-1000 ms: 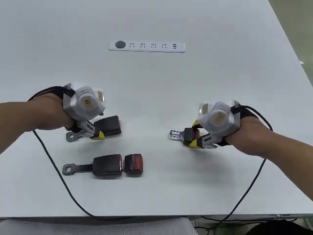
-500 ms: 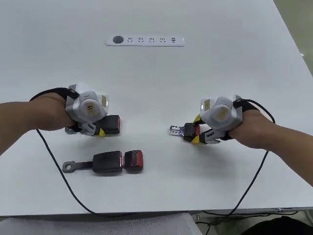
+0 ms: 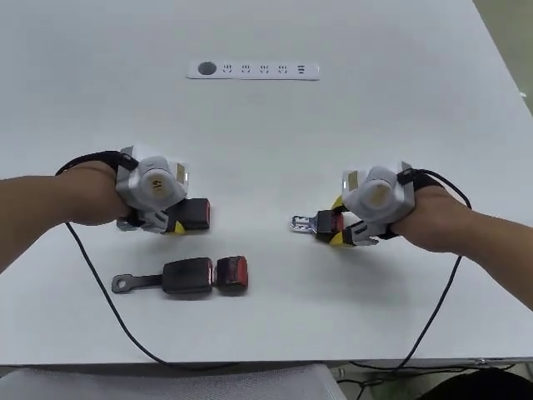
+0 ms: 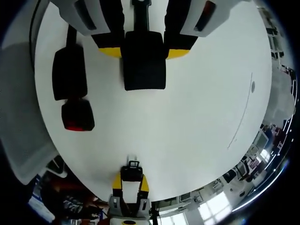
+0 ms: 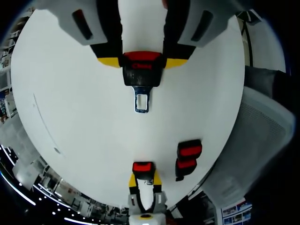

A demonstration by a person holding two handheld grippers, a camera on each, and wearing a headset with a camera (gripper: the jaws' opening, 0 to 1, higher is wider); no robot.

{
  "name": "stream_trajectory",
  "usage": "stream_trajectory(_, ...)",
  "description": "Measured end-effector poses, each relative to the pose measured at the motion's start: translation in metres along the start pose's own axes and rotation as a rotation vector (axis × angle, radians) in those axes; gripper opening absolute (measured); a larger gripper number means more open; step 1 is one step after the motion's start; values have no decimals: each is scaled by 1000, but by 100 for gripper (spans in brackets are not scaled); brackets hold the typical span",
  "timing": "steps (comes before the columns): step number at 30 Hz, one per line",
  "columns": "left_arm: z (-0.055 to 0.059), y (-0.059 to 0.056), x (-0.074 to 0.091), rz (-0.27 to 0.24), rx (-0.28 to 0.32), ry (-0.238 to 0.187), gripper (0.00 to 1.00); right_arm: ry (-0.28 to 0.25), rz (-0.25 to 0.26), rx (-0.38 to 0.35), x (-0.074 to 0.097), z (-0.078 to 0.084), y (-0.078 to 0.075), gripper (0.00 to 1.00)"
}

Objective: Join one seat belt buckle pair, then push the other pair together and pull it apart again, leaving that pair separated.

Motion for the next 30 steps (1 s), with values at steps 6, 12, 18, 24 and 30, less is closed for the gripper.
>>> stream_trajectory(6, -1, -1, 0, 3, -11, 15, 33, -6, 0, 27, -1, -2, -5, 33)
stream_trajectory(12, -1, 0, -1, 3, -9, 15, 33, 4, -3, 67, 0, -3, -8, 33)
stream_trajectory(18, -1, 0, -1, 2, -6, 16, 33, -2, -10, 63, 0, -3, -14, 33)
stream_trajectory(24, -1, 1, -2, 6, -6, 16, 33, 7, -13, 60, -2, -7, -16, 33)
stream_trajectory(30, -1, 0, -1, 4, -3, 21, 33, -10, -3, 50, -6, -28, -14, 33)
Point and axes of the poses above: the centre of the closed fingertips' face, and the gripper's own axes: x roughly backward along the fingers, y roughly to its left, z roughly out of its underside, the point moved 9 cm from there along x, roughly backward along the fingers, and after that the axes turned 13 degrees about y, right-handed, at the moved point
